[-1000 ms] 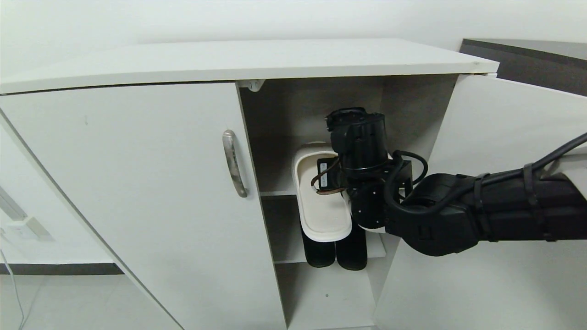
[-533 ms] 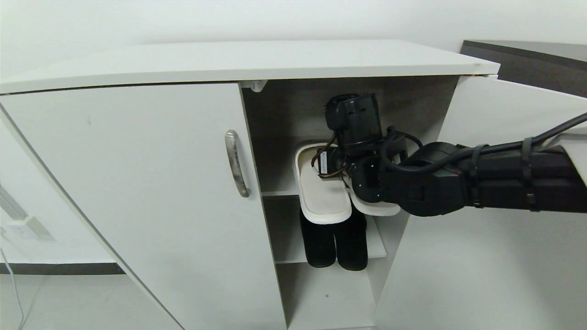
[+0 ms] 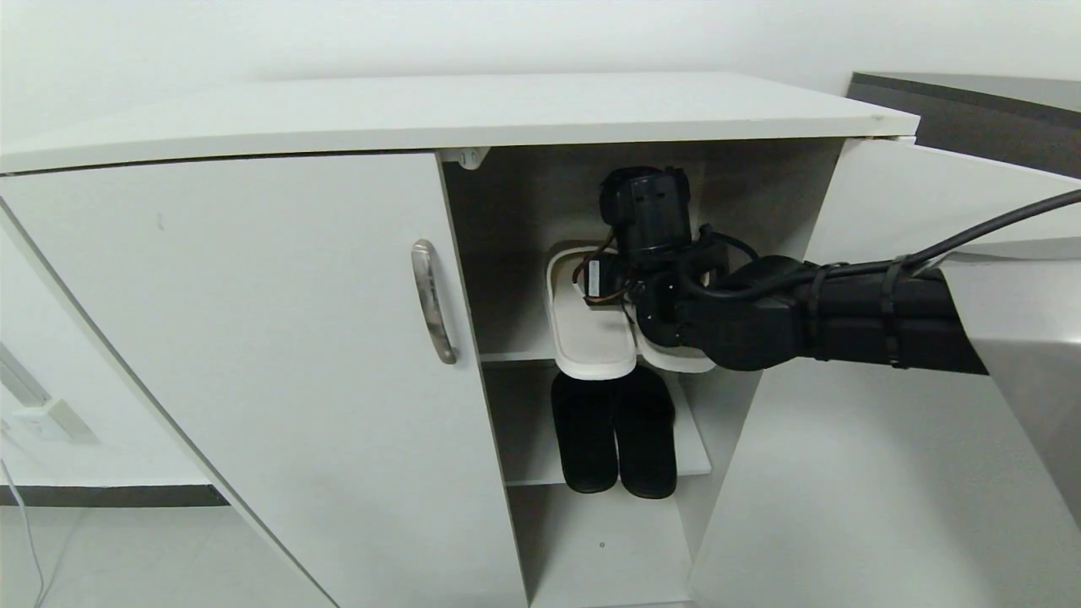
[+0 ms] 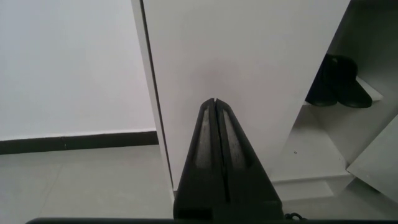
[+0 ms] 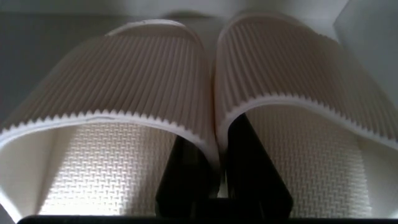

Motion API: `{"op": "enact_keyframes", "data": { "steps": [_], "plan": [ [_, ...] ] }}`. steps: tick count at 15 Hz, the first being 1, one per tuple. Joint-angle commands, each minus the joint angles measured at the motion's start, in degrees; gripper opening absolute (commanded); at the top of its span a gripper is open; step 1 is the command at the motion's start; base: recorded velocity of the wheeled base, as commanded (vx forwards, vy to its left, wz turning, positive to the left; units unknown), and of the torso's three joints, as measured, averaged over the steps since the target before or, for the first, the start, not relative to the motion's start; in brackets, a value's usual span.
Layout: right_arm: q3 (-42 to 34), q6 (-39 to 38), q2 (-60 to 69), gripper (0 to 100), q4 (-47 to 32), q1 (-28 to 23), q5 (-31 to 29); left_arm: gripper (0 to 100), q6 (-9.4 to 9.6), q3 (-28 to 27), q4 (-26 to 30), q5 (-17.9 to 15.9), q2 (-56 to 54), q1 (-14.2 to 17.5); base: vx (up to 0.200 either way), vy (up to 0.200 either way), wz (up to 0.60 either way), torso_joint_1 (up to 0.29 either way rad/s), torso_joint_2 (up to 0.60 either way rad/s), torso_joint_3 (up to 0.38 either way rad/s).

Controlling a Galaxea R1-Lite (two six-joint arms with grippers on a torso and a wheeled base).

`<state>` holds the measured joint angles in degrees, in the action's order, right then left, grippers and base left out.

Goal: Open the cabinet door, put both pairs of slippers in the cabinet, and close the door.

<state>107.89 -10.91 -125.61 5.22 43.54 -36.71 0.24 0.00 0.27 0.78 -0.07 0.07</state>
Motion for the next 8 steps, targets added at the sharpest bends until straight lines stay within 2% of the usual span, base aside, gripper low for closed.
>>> {"op": "enact_keyframes", "data": {
  "steps": [1,4,8],
  "plan": [
    [2.59,0.1,-2.44,0,-0.3,-0.04,-0.03,0,0.02,0.0,0.0,0.01,0.07,0.01,0.0,0.0,0.0,0.0,0.0,0.0],
    [5.67,0.45,-4.73,0,-0.56,-1.27,-0.65,0,0.02,0.0,0.0,0.01,0.07,0.01,0.0,0.0,0.0,0.0,0.0,0.0],
    [5.84,1.24,-4.91,0,-0.56,-1.62,-0.82,0,-0.07,0.0,0.0,0.1,0.07,0.01,0.0,0.0,0.0,0.0,0.0,0.0]
  ]
}}
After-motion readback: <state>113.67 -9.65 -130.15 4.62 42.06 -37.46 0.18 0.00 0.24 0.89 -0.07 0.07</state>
